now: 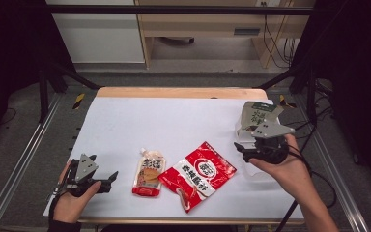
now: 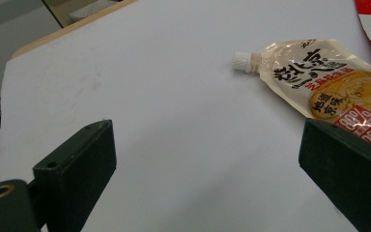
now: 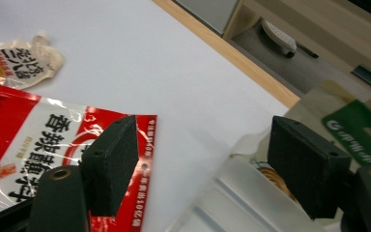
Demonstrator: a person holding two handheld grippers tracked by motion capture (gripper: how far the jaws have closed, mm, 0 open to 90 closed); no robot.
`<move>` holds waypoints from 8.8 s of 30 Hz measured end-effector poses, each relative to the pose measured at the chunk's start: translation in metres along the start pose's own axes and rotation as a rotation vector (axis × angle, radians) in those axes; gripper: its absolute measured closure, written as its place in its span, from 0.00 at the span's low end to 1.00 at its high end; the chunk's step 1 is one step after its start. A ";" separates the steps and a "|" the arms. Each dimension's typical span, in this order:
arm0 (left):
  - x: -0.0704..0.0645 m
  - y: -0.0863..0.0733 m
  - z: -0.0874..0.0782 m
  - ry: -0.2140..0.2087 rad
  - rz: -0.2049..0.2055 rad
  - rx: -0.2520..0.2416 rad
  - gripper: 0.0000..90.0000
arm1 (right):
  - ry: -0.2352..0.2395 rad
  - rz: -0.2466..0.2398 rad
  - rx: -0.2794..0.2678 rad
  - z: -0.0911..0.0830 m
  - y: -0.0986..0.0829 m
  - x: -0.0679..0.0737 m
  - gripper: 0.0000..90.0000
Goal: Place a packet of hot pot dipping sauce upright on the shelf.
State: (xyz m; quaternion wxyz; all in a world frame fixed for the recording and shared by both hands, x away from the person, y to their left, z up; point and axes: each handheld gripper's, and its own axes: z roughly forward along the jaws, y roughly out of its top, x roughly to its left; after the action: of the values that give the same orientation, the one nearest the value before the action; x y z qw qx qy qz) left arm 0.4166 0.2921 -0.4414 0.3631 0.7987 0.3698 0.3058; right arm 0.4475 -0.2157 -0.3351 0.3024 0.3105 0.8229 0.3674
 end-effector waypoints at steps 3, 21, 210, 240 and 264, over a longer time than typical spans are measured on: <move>0.000 0.000 0.000 -0.002 -0.001 -0.001 0.07 | 0.018 -0.004 -0.004 0.007 -0.001 0.013 0.29; -0.003 0.001 0.001 -0.038 -0.013 -0.011 0.07 | 0.127 0.028 -0.006 0.046 -0.007 0.067 0.25; -0.040 0.169 0.019 -0.584 0.201 -0.087 0.75 | 0.443 -0.058 -0.102 0.045 0.082 0.091 1.00; -0.061 0.210 0.011 -0.590 0.408 0.035 0.81 | 0.382 -0.335 0.057 0.037 0.096 0.077 0.60; -0.067 0.209 0.013 -0.617 0.446 0.044 0.81 | 0.470 -0.479 0.184 0.062 0.112 0.082 0.50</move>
State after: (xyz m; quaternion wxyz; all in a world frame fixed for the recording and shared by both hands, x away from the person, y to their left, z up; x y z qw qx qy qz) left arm 0.4668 0.1364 -0.2947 0.3648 0.9216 0.0667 0.1147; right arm 0.4739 -0.0696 -0.3019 0.1531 0.0416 0.9493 0.2715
